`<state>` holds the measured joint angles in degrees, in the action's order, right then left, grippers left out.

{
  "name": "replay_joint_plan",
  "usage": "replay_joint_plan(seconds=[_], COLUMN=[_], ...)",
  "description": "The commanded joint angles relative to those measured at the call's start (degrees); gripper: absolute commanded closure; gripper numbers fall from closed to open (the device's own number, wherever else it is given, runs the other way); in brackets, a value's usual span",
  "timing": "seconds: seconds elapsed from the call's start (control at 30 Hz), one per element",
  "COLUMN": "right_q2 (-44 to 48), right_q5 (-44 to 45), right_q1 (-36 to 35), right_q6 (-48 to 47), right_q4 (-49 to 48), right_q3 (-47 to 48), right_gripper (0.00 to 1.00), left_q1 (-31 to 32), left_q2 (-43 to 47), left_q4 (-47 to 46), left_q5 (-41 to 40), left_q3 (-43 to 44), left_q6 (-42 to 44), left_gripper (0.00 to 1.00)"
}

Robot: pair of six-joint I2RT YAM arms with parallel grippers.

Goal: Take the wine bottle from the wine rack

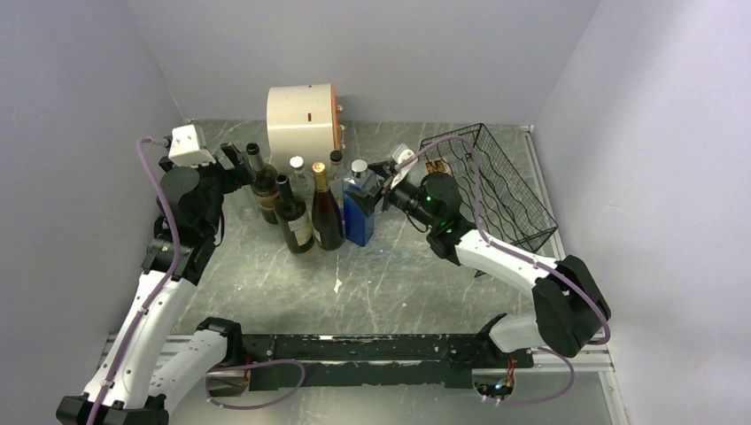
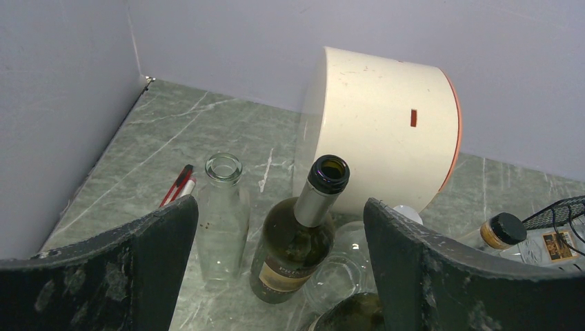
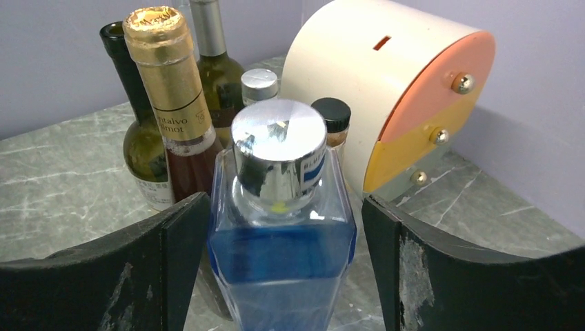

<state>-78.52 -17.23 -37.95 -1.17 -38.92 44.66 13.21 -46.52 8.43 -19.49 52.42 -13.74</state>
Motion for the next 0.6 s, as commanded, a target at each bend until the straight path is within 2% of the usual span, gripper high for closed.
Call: replay_joint_plan(seconds=[0.0, 0.07, 0.1, 0.33, 0.57], right_q2=[1.74, 2.19, 2.62, 8.03, 16.16], right_q5=[1.57, 1.57, 1.54, 2.42, 3.48], right_q1=[-0.08, -0.05, -0.07, -0.08, -0.06], right_q6=[-1.38, -1.61, -1.83, -5.85, -15.94], right_q4=[0.63, 1.50, 1.90, 9.18, 27.25], right_q3=[-0.33, 0.09, 0.22, 1.28, 4.48], right_gripper=[0.14, 0.02, 0.00, 0.00, 0.00], left_q1=[-0.20, -0.21, -0.20, -0.20, -0.20], left_q2=[0.18, 0.28, 0.29, 0.38, 1.07], left_q4=[-1.15, -1.18, -1.28, -1.16, -1.20], left_q5=[-0.29, -0.21, -0.14, 0.06, 0.06], left_q3=[0.66, 0.60, 0.60, 0.66, 0.66], left_q6=[0.38, 0.38, 0.31, 0.20, 0.20], left_gripper=[0.07, 0.07, 0.07, 0.07, 0.07])
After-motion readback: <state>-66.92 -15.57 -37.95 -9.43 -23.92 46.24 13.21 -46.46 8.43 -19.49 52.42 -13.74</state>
